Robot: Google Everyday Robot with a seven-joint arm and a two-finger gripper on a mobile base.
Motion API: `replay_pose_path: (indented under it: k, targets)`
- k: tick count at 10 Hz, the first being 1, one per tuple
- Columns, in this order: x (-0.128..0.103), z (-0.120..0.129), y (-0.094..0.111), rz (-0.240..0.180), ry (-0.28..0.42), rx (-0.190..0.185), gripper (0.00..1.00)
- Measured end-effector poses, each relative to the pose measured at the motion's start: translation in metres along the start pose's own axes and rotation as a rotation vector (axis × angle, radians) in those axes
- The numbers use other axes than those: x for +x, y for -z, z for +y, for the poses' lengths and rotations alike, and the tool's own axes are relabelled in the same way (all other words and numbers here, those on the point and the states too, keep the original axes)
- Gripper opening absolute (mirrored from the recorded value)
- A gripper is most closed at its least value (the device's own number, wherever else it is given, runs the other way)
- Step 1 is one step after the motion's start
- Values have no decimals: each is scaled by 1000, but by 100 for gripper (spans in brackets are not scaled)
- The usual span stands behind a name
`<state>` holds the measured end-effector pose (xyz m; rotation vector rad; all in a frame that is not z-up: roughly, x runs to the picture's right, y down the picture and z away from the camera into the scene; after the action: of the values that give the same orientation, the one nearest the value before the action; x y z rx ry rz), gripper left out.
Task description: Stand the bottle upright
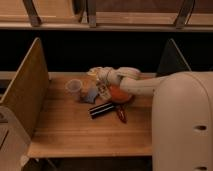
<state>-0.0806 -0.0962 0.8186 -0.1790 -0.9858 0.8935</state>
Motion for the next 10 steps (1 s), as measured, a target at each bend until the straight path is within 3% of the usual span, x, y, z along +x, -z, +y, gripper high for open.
replay_pose_path:
  k: [3, 5, 7, 10]
  targets:
    - [0, -2, -14, -106, -46, -26, 0]
    - [5, 9, -29, -172, -76, -65, 0]
    - [9, 20, -38, -182, -85, -93, 0]
    - [11, 17, -36, -180, -87, -88, 22]
